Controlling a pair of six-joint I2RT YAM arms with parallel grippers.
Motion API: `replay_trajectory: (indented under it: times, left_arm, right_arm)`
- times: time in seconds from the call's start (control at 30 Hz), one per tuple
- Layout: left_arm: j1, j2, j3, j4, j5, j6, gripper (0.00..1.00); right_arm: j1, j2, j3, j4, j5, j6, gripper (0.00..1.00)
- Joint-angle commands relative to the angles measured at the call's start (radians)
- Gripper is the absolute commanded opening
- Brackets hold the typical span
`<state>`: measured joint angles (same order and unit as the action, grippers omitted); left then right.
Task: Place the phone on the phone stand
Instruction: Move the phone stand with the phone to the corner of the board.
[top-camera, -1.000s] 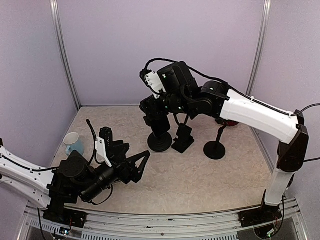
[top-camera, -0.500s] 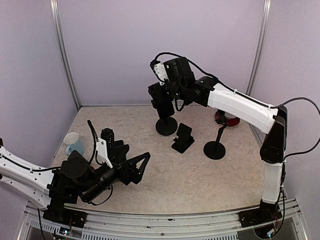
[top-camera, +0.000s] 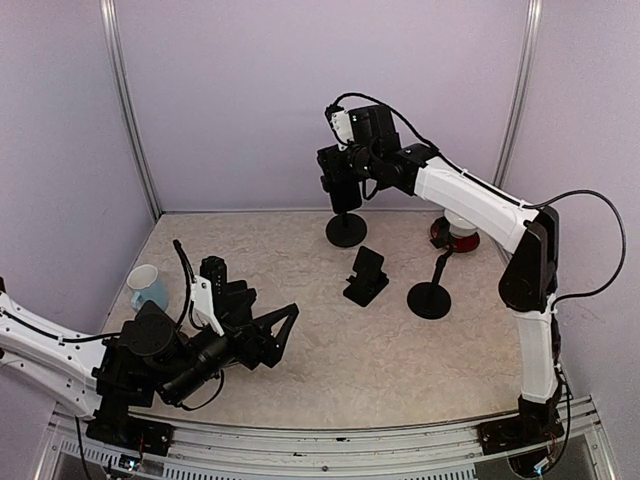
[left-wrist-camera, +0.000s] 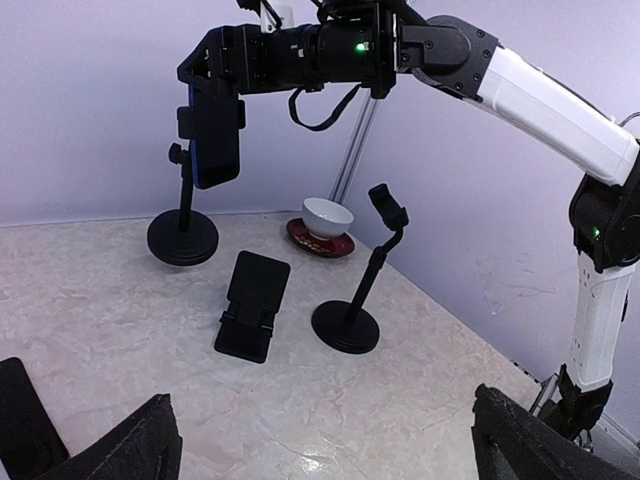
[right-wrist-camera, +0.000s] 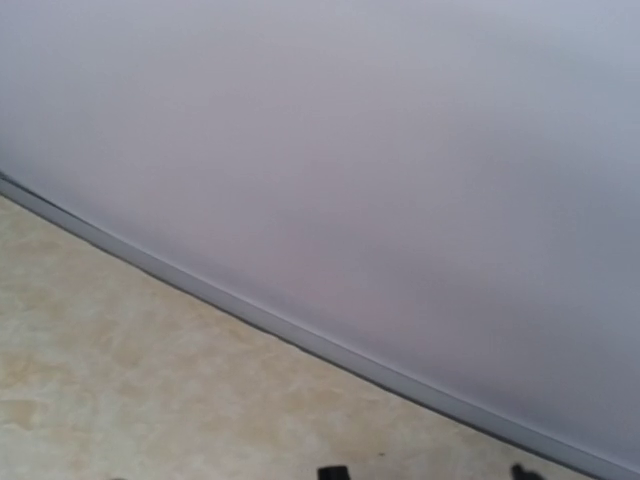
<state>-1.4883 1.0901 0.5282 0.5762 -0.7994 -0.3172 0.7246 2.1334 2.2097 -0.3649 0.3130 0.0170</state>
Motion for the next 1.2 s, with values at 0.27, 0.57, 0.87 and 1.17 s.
replay_trajectory:
  times: [0.27, 0.57, 0.87, 1.17]
  left_arm:
    - [-0.006, -0.051, 0.007, -0.036, -0.037, -0.005, 0.99]
    - [-0.006, -0.059, 0.001, -0.044, -0.039, -0.024, 0.99]
    - [-0.007, -0.064, 0.009, -0.061, -0.046, -0.03, 0.99]
    - [-0.007, -0.05, 0.018, -0.065, -0.05, -0.037, 0.99]
  right_arm:
    - [-0.158, -0.017, 0.053, 0.157, -0.112, -0.007, 0.35]
    - [-0.231, -0.002, 0.032, 0.171, -0.182, -0.002, 0.34]
    - [-0.294, -0.004, 0.008, 0.172, -0.241, -0.003, 0.34]
    - [-0.366, -0.008, -0.015, 0.167, -0.309, -0.003, 0.34]
